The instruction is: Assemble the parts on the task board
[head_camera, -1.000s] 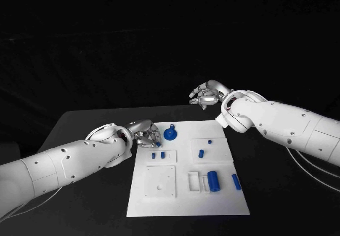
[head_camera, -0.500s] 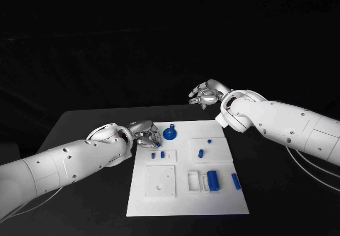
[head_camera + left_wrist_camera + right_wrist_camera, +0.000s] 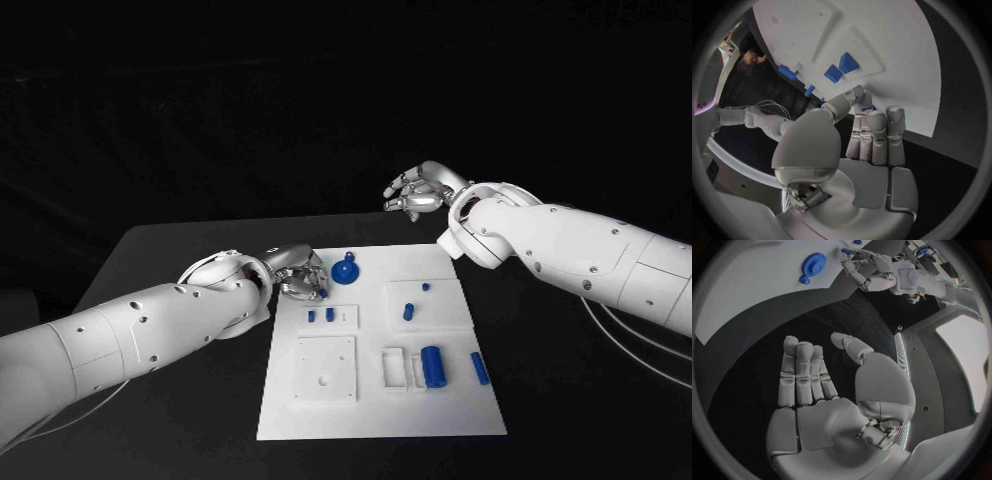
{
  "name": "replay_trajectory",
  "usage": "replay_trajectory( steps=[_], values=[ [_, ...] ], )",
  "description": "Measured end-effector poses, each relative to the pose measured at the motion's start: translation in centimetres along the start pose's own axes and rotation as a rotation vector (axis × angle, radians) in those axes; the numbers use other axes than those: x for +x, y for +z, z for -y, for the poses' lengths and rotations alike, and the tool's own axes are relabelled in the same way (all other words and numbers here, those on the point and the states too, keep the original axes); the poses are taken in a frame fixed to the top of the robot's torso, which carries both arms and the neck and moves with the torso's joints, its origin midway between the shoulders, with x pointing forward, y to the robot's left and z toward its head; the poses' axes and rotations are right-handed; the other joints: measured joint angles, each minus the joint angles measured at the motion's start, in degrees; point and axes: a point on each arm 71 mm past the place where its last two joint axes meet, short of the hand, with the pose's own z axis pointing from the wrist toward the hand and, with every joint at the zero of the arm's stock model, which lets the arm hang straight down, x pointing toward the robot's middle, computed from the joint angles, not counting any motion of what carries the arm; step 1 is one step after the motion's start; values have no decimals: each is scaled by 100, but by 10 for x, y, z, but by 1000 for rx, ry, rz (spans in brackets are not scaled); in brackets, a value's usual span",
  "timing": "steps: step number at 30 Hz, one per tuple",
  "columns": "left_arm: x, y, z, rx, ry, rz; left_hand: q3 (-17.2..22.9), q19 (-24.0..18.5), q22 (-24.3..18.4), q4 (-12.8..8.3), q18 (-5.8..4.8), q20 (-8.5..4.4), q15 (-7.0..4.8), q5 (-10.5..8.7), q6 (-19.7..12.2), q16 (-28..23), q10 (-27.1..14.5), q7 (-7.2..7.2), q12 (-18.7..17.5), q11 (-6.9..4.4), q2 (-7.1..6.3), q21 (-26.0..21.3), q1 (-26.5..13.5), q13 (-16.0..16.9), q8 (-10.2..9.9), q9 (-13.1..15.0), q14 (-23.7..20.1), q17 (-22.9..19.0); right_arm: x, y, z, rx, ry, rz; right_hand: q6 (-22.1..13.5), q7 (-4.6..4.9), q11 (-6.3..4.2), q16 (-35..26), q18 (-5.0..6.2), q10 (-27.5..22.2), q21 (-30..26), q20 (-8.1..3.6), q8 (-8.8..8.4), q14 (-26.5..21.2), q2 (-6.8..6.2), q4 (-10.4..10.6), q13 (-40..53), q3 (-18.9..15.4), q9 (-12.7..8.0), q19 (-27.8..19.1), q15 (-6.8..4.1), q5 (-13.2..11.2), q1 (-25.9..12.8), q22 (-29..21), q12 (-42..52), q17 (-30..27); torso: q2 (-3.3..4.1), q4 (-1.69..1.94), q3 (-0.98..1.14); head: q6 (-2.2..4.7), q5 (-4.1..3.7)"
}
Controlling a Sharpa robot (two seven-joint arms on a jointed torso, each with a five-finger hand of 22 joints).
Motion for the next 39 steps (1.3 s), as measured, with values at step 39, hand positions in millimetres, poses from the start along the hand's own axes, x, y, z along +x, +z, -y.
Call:
replay_trajectory(
  steps=[39],
  values=[
    [8, -3, 11, 24, 164, -8, 66, -76, -3, 8, -20, 6, 125, -66, -708, -93, -220, 340, -345, 153, -360, -43, 223, 52, -484, -179, -124, -118, -4, -2, 5, 8, -2, 5, 10, -10, 21, 0, -34, -21, 0, 0, 0, 0, 0, 0, -17, 0, 0, 0, 0, 0, 0, 0, 23, -4, -2, 4, -10, 3, -37]
  ],
)
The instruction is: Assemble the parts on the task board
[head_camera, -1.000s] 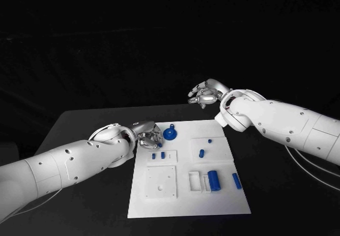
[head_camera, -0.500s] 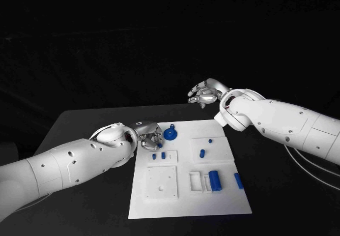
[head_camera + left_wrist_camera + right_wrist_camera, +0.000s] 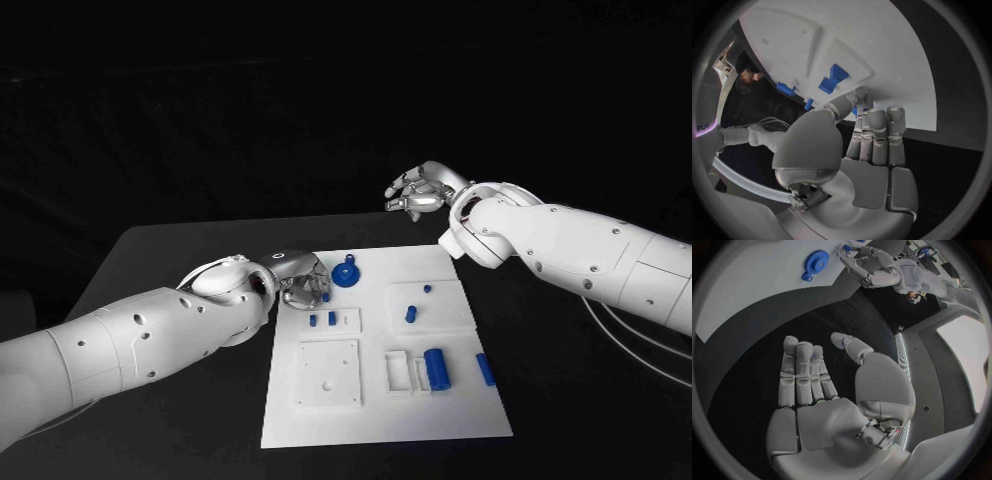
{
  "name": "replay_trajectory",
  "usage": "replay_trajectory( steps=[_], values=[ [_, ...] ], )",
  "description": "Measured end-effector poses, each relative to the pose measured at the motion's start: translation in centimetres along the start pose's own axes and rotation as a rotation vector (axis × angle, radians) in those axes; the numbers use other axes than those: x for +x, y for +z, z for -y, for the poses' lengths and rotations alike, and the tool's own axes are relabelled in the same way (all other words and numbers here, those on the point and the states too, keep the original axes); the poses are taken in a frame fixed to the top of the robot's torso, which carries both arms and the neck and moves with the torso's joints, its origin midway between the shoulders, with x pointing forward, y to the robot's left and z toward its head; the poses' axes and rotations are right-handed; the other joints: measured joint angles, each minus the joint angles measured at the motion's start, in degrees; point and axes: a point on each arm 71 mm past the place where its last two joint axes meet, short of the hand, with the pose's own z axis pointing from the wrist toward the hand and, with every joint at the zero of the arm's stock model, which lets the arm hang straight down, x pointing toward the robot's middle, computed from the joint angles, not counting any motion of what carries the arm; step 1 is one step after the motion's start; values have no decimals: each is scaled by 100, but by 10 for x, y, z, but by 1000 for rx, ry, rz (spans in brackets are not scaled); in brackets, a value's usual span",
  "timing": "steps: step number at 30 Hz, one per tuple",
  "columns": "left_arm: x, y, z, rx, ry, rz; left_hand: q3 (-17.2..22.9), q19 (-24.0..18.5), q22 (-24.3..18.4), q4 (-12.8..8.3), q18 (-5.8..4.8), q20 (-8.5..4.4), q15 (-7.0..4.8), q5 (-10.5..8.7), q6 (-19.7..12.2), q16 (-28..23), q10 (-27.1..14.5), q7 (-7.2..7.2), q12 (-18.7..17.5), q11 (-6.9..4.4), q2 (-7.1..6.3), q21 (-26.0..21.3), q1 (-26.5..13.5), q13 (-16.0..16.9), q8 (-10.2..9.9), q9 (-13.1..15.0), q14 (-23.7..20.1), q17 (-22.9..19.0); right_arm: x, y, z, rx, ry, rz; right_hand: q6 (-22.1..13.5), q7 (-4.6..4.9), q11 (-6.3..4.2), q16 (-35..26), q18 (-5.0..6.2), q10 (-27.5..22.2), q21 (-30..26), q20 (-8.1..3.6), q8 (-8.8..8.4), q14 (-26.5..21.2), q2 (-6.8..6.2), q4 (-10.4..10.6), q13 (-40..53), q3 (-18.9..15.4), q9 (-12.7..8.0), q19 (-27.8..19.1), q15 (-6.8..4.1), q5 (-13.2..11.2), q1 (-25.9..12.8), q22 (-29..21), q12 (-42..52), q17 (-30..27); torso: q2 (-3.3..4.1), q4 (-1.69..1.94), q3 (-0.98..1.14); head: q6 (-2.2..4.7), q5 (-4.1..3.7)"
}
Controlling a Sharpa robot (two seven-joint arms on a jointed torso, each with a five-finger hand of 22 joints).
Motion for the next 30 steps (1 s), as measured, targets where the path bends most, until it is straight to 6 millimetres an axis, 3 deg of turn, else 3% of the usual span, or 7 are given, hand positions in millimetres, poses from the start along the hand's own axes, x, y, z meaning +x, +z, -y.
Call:
replay_trajectory(
  steps=[6, 13, 17, 19, 22, 25, 30],
  values=[
    [-2, -1, -4, -7, -9, 18, 0, -1, 0, 0, -3, 1, 21, 0, -205, 0, -25, 56, -31, 25, -34, -23, 35, 4, -85, -53, -22, -8, 1, -3, 1, -3, 2, -6, -24, 13, -12, 0, -2, -12, -22, 13, 0, 0, 0, -16, -15, -16, 0, -13, 1, 0, 0, 0, 0, -8, 0, 1, -3, 14, -8],
    [-5, -7, -18, -41, -27, 51, 62, -1, -9, 2, -3, 2, 21, 0, -205, -23, -34, 55, -77, 32, -89, -46, 91, 20, -85, -65, -22, -25, 3, -12, 6, -11, 4, -40, -56, 80, 60, -478, -43, -226, -399, 179, 0, -308, 28, -163, -451, 100, -5, -366, 99, -8, -10, -2, -493, -277, -1, 1, -7, 56, -14],
    [-8, -13, -28, -60, -74, 75, 144, -22, -22, 14, -3, 22, 84, 0, -187, -92, -86, 74, -125, 45, -94, -82, 95, 25, -85, -66, -84, -65, 2, -19, 9, -23, -6, -75, -52, 122, 83, -977, -41, -244, -750, 289, 24, -396, 168, -321, -966, 174, 16, -619, 186, -221, 76, -141, -1138, -532, -2, -1, -11, 81, -33],
    [-9, -16, -31, -64, -102, 80, 158, -92, -41, 15, -3, 31, 121, 0, -176, -181, -134, 87, -168, 75, -94, -137, 95, 25, -85, -74, -150, -103, 1, -22, 12, -26, -19, -91, -23, 151, 143, -1255, -37, -155, -892, 361, 51, -406, 198, -393, -1282, 182, 25, -732, 206, -356, 106, -213, -1555, -658, -4, -1, -11, 93, -60],
    [-14, -22, -37, -78, -177, 94, 158, -272, -88, 15, -4, 85, 173, 4, -191, -403, -250, 107, -246, 126, -242, -286, -8, 25, -85, -83, -362, -210, -2, -28, 19, -31, -63, -125, -1, 173, 223, -1650, -34, -18, -1004, 428, 134, -310, 257, -436, -1995, 214, 41, -815, 298, -598, 247, -277, -2563, -797, -5, 1, -11, 136, -115],
    [-22, -26, -42, -95, -273, 109, 102, -380, -128, 25, -5, 133, 205, 47, -193, -559, -300, 111, -252, 173, -322, -395, -87, 25, -78, -83, -470, -289, -3, -33, 23, -38, -114, -152, 55, 160, 264, -1771, -35, 189, -1004, 413, 199, -104, 254, -452, -2470, 198, 64, -663, 292, -757, 350, -290, -3234, -801, -8, 1, -8, 171, -158],
    [-30, -36, -46, -100, -544, 144, 22, -542, -233, 22, -5, 175, 206, 71, -187, -886, -301, 114, -253, 174, -172, -611, -264, 68, -16, -75, -598, -443, -5, -44, 29, -57, -229, -185, 219, 52, 223, -1771, -36, 497, -948, 323, 312, 125, 248, -449, -2701, 149, 130, -449, 226, -954, 416, -290, -3584, -718, -10, 1, -1, 206, -195]
  ],
)
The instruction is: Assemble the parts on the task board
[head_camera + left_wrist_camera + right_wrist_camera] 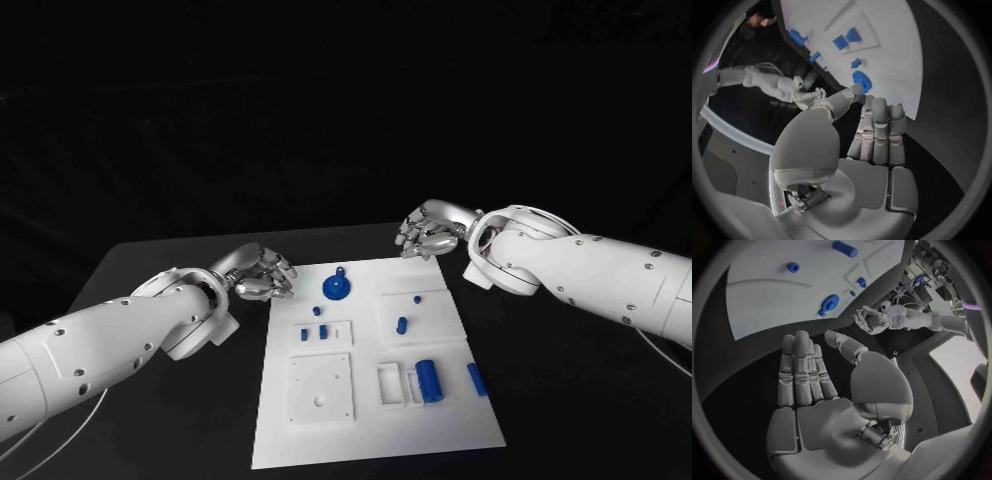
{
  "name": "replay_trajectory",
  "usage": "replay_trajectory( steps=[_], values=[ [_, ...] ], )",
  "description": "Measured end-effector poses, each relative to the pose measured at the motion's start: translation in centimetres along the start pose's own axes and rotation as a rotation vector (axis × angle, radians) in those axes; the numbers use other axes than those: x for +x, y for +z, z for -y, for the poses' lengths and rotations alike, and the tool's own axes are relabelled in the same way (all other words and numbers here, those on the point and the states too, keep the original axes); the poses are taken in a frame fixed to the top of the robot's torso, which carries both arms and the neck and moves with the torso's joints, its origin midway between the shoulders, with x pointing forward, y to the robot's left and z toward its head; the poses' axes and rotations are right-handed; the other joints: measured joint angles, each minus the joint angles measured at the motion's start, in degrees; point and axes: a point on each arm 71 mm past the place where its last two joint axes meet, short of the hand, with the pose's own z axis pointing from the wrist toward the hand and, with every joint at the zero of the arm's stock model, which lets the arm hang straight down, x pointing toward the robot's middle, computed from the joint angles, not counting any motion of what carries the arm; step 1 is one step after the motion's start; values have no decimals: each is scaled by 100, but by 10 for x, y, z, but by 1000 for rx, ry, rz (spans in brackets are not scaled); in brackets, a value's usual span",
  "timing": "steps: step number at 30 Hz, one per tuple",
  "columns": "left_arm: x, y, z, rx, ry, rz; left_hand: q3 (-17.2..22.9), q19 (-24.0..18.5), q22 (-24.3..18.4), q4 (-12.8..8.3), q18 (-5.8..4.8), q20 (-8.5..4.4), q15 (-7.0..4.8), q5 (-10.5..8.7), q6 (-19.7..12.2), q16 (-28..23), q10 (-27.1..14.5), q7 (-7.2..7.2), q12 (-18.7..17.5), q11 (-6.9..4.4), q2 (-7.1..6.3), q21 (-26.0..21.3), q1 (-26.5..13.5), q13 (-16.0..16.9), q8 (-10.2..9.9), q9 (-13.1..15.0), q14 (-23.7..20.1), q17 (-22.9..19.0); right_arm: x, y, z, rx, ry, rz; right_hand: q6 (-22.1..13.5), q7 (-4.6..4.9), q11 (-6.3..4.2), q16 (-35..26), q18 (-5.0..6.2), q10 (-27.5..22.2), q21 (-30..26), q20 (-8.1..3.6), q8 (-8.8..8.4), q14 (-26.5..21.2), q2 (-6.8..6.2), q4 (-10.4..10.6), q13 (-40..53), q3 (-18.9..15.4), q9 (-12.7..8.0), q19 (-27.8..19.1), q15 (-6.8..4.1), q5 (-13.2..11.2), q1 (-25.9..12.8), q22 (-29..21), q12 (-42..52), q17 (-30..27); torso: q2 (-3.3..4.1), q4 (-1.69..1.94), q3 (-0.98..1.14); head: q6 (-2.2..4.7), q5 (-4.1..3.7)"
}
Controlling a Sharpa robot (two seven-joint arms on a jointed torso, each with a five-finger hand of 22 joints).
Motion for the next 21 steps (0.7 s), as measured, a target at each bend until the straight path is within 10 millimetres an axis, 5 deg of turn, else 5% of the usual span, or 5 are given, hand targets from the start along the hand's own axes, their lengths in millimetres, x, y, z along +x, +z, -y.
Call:
replay_trajectory(
  steps=[5, 8, 13, 21],
  values=[
    [1, -4, 4, 31, -211, 9, -175, -244, -167, 42, 3, 50, 55, -91, 33, -513, 31, -9, -27, 33, 151, -331, -353, 29, 38, 12, -222, -233, 7, -9, -1, -16, -128, -35, 65, -26, -43, -33, 1, 200, 5, -20, 38, 55, -53, 15, -89, -16, 63, 62, -33, -72, 53, -16, -189, 72, 2, 1, 3, 30, -44],
    [1, -6, 6, 54, -292, 13, -560, -762, -474, 8, 11, 226, 287, -337, 2, -1533, -89, 24, -203, 159, 242, -954, -889, -16, 38, 34, -688, -594, 13, -13, -2, -18, -201, -66, 74, -34, -29, -88, 0, 236, 5, -20, 38, 63, -77, 50, -203, 20, 64, 62, -26, -211, 73, -28, -436, 106, 2, 7, 0, 32, -81],
    [-3, -10, 6, 82, -384, 34, -731, -855, -628, -43, 22, 348, 440, -223, -38, -2333, 11, 5, -329, 182, 352, -1282, -831, -82, 111, 57, -603, -692, 24, -19, 4, -1, -305, -117, 116, -49, 5, -189, 0, 412, 5, -20, 38, 77, -170, 145, -413, 114, 47, 62, -13, -403, 107, -28, -821, 158, 2, 2, -1, 36, -92],
    [-6, -12, 6, 95, -480, 67, -788, -875, -623, -16, -36, 392, 511, -95, -21, -2688, 274, -11, -329, 81, 445, -1365, -738, -89, 138, 57, -570, -593, 30, -24, 10, 18, -398, -139, 210, -87, 11, -226, 76, 559, -19, -20, 38, 96, -285, 245, -570, 167, 28, 62, 7, -577, 92, -30, -1077, 207, 4, -5, -10, 51, -124]
  ],
)
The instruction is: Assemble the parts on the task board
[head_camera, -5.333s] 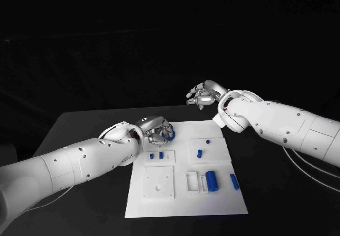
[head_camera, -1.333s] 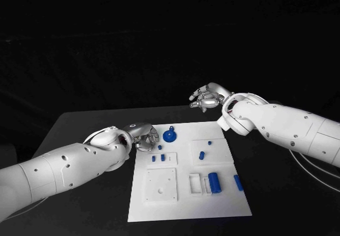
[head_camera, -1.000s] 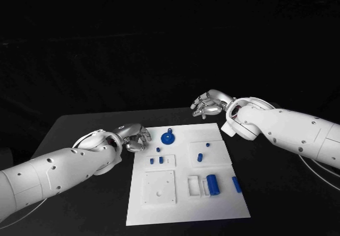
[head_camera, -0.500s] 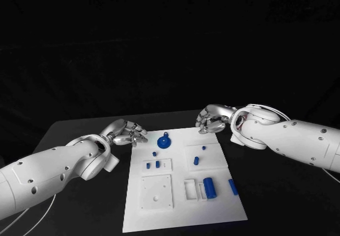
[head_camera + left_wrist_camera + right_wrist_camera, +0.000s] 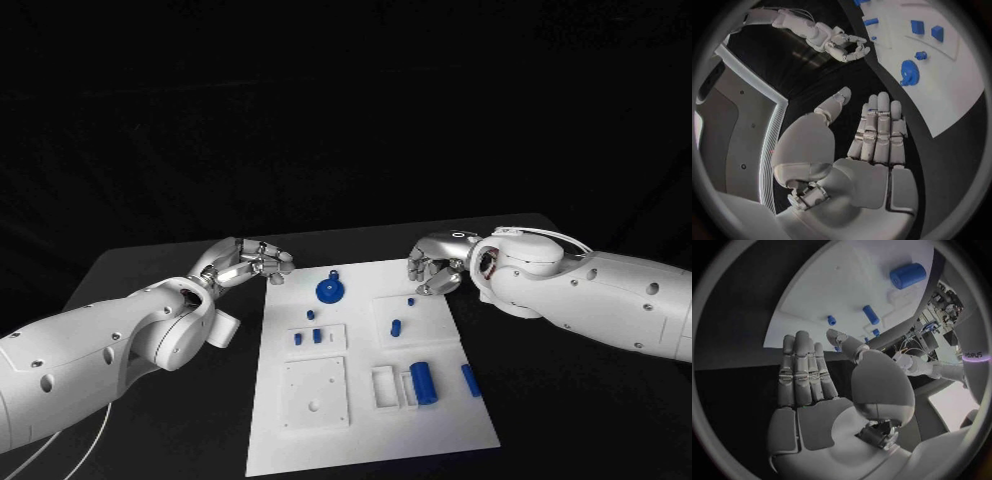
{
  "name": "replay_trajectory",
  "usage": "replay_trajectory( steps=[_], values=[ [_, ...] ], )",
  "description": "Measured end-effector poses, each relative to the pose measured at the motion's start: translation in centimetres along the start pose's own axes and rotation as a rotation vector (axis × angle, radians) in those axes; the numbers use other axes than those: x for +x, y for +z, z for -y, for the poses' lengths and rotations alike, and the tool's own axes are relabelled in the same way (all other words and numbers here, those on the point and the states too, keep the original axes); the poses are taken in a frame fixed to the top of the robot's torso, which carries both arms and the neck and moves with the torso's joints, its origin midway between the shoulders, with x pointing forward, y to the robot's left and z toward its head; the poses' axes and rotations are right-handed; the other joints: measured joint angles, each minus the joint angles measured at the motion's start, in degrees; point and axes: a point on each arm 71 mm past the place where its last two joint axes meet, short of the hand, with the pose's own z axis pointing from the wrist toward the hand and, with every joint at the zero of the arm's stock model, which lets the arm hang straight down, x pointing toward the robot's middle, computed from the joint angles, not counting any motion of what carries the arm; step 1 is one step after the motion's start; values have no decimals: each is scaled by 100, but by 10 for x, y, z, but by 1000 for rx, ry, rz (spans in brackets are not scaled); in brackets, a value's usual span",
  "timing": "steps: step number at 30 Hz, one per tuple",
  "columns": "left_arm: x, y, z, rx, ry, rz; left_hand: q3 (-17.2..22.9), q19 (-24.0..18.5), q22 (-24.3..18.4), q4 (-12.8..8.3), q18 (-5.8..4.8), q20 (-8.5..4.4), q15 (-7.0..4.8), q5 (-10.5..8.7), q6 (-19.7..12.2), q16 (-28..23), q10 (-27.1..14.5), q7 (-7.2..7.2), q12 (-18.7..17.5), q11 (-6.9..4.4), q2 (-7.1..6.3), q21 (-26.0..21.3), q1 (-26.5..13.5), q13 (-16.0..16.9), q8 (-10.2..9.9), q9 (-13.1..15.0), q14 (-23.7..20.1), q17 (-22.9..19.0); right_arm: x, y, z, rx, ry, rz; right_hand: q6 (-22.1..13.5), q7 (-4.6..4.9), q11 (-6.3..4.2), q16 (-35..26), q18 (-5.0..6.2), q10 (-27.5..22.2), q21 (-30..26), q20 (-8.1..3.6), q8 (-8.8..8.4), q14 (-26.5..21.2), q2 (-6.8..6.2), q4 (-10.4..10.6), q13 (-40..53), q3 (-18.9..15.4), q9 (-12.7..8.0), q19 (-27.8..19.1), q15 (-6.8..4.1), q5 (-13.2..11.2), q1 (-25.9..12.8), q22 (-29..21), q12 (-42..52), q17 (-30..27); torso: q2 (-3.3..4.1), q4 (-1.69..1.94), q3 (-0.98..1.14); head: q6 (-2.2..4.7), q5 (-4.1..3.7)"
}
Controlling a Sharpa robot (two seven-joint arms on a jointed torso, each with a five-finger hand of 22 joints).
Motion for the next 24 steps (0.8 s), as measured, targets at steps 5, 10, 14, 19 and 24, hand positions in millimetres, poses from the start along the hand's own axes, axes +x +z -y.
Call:
replay_trajectory(
  steps=[5, 10, 14, 19, 24],
  values=[
    [-1, 0, 0, 2, -24, 14, 0, 8, 5, 0, -1, 8, 19, 3, 0, -60, 18, 0, 0, -17, 4, -22, 4, 0, 0, -1, 19, 30, 7, -2, -4, -3, -18, -19, 28, 11, -11, -55, 2, 91, 0, 0, 0, 9, -88, 140, -68, -26, -30, 0, 9, -248, -43, -1, -117, 32, 2, 4, -11, -15, -8],
    [-3, 0, 0, -2, -48, 28, -14, -15, 15, -14, -2, 31, 19, 3, 0, -155, 18, 0, -49, -17, 12, -67, -3, -19, 0, -3, 19, 74, 11, -2, -8, -8, -28, -28, 46, -7, -1, -67, 2, 143, 0, 0, 0, 10, -109, 213, -107, -24, -43, 0, 10, -488, -19, -1, -182, 55, 4, -1, -14, -18, -10],
    [-3, 0, -1, -5, -63, 36, -31, -23, 17, -1, -2, 39, 20, 3, 0, -194, 18, 0, -84, -17, 34, -78, -25, -26, 0, -9, 20, 100, 15, -2, -11, -14, -32, -36, 57, -18, -21, -67, 2, 186, 0, 0, 0, 20, -121, 230, -114, -7, -47, 0, 19, -488, -6, 4, -182, 74, 5, -3, -12, -23, -6],
    [-4, 0, -1, -9, -77, 43, -31, -38, 21, -1, -2, 54, 20, 25, -1, -228, 18, 0, -84, -17, 34, -89, -25, -33, 0, -10, 20, 124, 20, -2, -16, -25, -34, -51, 110, -30, -40, -67, 0, 308, 0, 1, 0, 48, -161, 234, -124, 33, -49, -1, 10, -488, 34, 15, -205, 108, 7, -3, -3, -44, 5],
    [-5, 0, -2, -13, -85, 48, -31, -43, 26, -1, -1, 59, 20, 25, -1, -243, 18, 0, -111, -17, 34, -111, -25, -39, 0, -15, 20, 135, 24, 2, -21, -34, -35, -56, 110, -30, -40, -67, -1, 308, -14, 1, -1, 48, -136, 243, -129, 56, -53, -1, 10, -488, 60, 15, -227, 117, 9, -2, 2, -54, 20]
  ],
)
